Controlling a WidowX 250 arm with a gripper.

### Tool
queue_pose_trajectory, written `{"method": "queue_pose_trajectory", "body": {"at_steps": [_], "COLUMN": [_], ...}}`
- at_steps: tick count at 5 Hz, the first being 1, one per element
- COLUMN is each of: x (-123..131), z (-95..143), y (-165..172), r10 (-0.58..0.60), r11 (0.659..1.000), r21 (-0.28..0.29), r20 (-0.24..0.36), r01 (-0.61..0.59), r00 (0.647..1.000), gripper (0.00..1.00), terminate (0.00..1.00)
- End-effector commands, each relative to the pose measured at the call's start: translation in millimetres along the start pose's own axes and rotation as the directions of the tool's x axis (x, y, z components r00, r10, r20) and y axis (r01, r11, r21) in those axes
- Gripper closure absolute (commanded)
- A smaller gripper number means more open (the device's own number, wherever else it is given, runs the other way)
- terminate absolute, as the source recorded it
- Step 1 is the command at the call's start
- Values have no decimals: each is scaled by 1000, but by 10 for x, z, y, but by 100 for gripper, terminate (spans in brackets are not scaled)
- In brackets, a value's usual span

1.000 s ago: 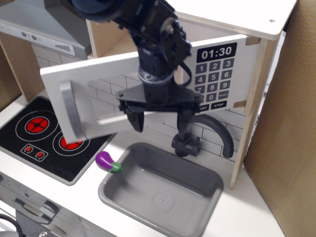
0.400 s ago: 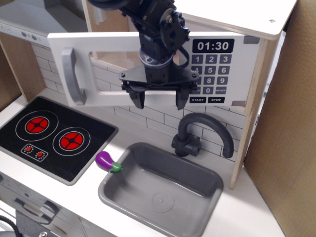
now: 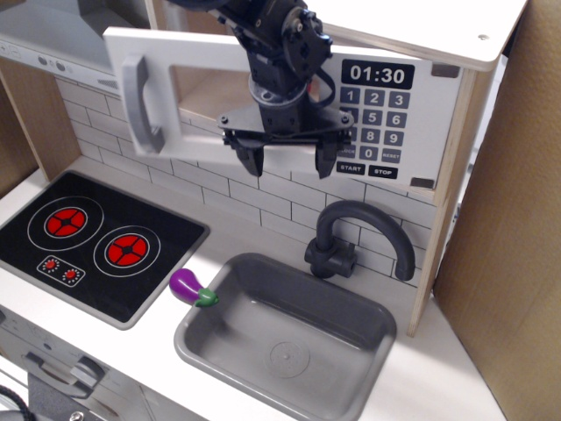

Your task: Close microwave

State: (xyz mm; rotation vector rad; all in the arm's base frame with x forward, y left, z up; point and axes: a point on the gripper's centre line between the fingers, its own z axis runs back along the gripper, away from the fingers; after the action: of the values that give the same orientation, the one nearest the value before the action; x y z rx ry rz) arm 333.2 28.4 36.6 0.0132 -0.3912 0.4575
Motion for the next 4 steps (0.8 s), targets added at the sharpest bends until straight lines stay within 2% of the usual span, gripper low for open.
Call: {"method": "queue_pose_trajectory", "body": {"at_steps": [1,4], "x": [275,378], "z": [75,60], "y": [-32,-38], "r10": [22,49], "r11": [999,998], "r21": [-26,-37], "r20": [32,47], "r01": [-21,-47], "r00": [999,998], "gripper": [0,0], "terminate": [0,0]}}
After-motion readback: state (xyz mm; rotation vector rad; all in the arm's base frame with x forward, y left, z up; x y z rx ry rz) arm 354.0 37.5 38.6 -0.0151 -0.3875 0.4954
